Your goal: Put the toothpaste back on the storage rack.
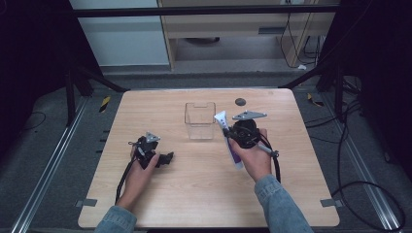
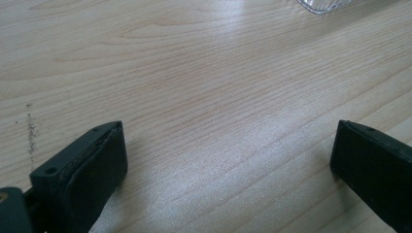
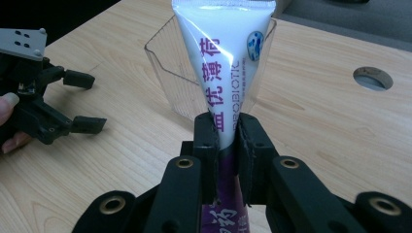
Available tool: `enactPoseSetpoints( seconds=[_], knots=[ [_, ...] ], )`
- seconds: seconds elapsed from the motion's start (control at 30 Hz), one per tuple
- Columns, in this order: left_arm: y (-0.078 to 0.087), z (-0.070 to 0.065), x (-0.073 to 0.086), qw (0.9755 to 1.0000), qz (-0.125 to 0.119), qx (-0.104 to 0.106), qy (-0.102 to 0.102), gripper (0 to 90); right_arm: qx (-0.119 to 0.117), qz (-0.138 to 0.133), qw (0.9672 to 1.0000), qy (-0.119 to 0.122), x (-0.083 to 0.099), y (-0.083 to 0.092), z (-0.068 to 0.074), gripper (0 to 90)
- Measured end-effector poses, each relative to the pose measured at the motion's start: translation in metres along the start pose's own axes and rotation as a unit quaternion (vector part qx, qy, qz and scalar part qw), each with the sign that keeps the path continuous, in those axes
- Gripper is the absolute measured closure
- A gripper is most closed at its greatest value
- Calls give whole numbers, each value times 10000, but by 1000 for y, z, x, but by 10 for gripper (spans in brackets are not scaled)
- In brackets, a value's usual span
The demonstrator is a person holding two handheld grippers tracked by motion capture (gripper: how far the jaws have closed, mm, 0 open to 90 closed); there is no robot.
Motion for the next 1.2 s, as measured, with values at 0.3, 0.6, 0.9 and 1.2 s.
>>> enactPoseSetpoints(
  seconds=[0.3, 0.6, 0.9, 1.2],
  knots=[
    [0, 0, 0, 10000, -11, -1, 10, 0, 36, -250, 9996, 83, -19, 7, 4, 799],
    [0, 0, 0, 10000, -9, 4, 9, 0, 16, -461, 9989, 74, -34, 12, 1, 798],
    [0, 0, 0, 10000, -9, 4, 7, 0, 112, -608, 9981, -8, -48, 17, -8, 798],
    [0, 0, 0, 10000, -20, 4, 21, 0, 133, -812, 9966, -29, -70, 22, -12, 797]
  ],
)
Point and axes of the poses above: each handheld gripper's, and its own axes: y roughly backward along the jaws, x roughly out of its underside, z roughly to its left, the point moved 5 cm from there along -y, roughly forward along the jaws, and after that the axes turned 4 degrees about -x, right-handed, at the moved point
